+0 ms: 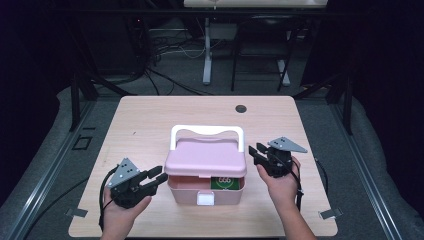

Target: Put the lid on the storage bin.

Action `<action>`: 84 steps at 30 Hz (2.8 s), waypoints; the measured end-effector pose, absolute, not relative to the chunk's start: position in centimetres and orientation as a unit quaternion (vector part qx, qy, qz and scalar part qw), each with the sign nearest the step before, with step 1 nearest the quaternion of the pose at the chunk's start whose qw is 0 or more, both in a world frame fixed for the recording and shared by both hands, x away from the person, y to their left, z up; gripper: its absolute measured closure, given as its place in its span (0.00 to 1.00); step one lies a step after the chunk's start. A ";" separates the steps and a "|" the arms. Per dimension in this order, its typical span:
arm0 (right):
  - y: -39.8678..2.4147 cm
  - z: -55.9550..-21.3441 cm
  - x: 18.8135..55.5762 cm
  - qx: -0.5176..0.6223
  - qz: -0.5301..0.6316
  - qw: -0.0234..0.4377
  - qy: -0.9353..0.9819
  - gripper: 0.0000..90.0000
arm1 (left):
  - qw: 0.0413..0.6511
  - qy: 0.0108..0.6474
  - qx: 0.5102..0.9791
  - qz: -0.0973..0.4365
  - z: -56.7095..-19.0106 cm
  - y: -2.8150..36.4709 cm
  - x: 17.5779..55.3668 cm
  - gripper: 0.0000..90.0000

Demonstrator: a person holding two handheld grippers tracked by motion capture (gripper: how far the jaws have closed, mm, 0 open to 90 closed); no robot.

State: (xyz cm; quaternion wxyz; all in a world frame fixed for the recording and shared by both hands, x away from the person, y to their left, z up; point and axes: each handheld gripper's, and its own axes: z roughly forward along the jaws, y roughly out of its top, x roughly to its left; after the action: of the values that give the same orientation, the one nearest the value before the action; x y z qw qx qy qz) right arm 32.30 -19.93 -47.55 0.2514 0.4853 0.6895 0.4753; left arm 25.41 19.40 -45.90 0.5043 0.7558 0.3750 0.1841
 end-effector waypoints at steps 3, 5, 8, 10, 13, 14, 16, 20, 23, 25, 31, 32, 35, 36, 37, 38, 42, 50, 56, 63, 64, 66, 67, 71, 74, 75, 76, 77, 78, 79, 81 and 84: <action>-20.0 -47.6 32.3 0.486 0.474 0.251 0.690 0.72 | 0.501 0.373 0.759 0.182 -46.0 19.5 25.3 0.74; -20.0 -47.6 32.3 0.486 0.474 0.251 0.690 0.72 | 0.501 0.373 0.759 0.182 -46.1 19.5 25.3 0.74; -20.0 -47.6 32.3 0.488 0.475 0.250 0.689 0.72 | 0.496 0.373 0.763 0.178 -46.3 19.4 25.2 0.75; -20.0 -47.6 32.3 0.487 0.474 0.250 0.689 0.72 | 0.495 0.372 0.765 0.177 -46.4 19.5 25.2 0.75; -20.0 -47.7 32.4 0.486 0.475 0.250 0.690 0.72 | 0.492 0.373 0.767 0.174 -46.7 19.5 25.1 0.75; -20.0 -47.7 32.4 0.486 0.475 0.250 0.690 0.72 | 0.492 0.373 0.767 0.174 -46.7 19.5 25.1 0.75; -20.0 -47.7 32.4 0.487 0.474 0.250 0.689 0.72 | 0.490 0.373 0.769 0.173 -46.8 19.5 25.0 0.75; -20.1 -47.7 32.4 0.488 0.474 0.251 0.689 0.72 | 0.485 0.372 0.773 0.170 -47.0 19.5 24.9 0.75; -20.1 -47.7 32.4 0.488 0.474 0.251 0.689 0.72 | 0.482 0.371 0.775 0.168 -47.2 19.5 24.8 0.75; -20.1 -47.7 32.4 0.488 0.474 0.251 0.689 0.72 | 0.481 0.372 0.776 0.166 -47.4 19.5 24.8 0.75; -20.1 -47.7 32.4 0.488 0.473 0.250 0.689 0.72 | 0.477 0.373 0.779 0.162 -47.8 19.5 24.7 0.75; -20.1 -47.7 32.4 0.489 0.473 0.250 0.689 0.72 | 0.476 0.373 0.780 0.161 -47.9 19.5 24.7 0.75; -20.1 -47.8 32.4 0.488 0.473 0.249 0.690 0.72 | 0.473 0.374 0.782 0.160 -48.1 19.5 24.7 0.75; -20.1 -47.8 32.4 0.489 0.473 0.249 0.690 0.72 | 0.473 0.374 0.782 0.160 -48.1 19.5 24.7 0.75; -20.1 -47.8 32.4 0.489 0.473 0.249 0.690 0.72 | 0.474 0.376 0.780 0.159 -48.2 19.5 24.6 0.75; -20.1 -47.8 32.4 0.489 0.473 0.249 0.689 0.72 | 0.472 0.376 0.781 0.158 -48.3 19.5 24.6 0.75; -20.2 -47.8 32.4 0.490 0.472 0.248 0.689 0.72 | 0.472 0.378 0.781 0.156 -48.6 19.5 24.6 0.75; -20.2 -47.9 32.5 0.491 0.474 0.247 0.688 0.72 | 0.469 0.378 0.784 0.152 -48.7 19.6 24.6 0.75; -20.2 -47.9 32.5 0.490 0.473 0.247 0.689 0.72 | 0.469 0.381 0.782 0.152 -48.9 19.6 24.5 0.75; -20.1 -47.9 32.5 0.491 0.475 0.246 0.688 0.71 | 0.470 0.382 0.782 0.150 -49.1 19.7 24.5 0.75; -20.1 -48.0 32.5 0.490 0.474 0.246 0.689 0.71 | 0.469 0.383 0.782 0.151 -49.1 19.7 24.5 0.75; -20.1 -48.0 32.5 0.490 0.474 0.246 0.689 0.71 | 0.471 0.383 0.780 0.150 -49.2 19.8 24.5 0.75; -20.1 -48.0 32.5 0.490 0.474 0.246 0.689 0.71 | 0.471 0.384 0.780 0.149 -49.2 19.8 24.5 0.75; -20.1 -48.0 32.5 0.491 0.475 0.244 0.688 0.71 | 0.471 0.387 0.779 0.148 -49.4 19.9 24.4 0.75; -20.2 -48.0 32.5 0.490 0.475 0.245 0.689 0.71 | 0.471 0.391 0.778 0.145 -49.6 20.1 24.4 0.75; -20.2 -48.0 32.5 0.490 0.474 0.245 0.689 0.71 | 0.473 0.391 0.776 0.144 -49.7 20.1 24.4 0.75; -20.2 -48.0 32.5 0.490 0.475 0.245 0.689 0.71 | 0.474 0.393 0.775 0.144 -49.7 20.1 24.4 0.75; -20.2 -48.0 32.5 0.490 0.475 0.245 0.689 0.71 | 0.474 0.393 0.775 0.144 -49.7 20.1 24.4 0.75; -20.2 -48.0 32.5 0.490 0.474 0.246 0.689 0.71 | 0.476 0.393 0.773 0.144 -49.7 20.2 24.4 0.75; -20.2 -48.0 32.5 0.491 0.475 0.246 0.688 0.71 | 0.477 0.393 0.773 0.144 -49.7 20.3 24.4 0.75; -20.2 -48.0 32.5 0.490 0.474 0.247 0.689 0.71 | 0.477 0.395 0.772 0.144 -49.7 20.3 24.4 0.75; -20.3 -47.9 32.5 0.491 0.475 0.246 0.687 0.71 | 0.477 0.398 0.770 0.144 -49.9 20.5 24.4 0.74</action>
State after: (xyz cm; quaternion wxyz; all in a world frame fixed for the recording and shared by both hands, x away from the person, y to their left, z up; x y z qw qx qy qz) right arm 32.51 -20.32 -47.92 0.2460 0.4915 0.6873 0.4748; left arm 24.41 20.48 -49.87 0.4773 0.7700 0.3980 0.1444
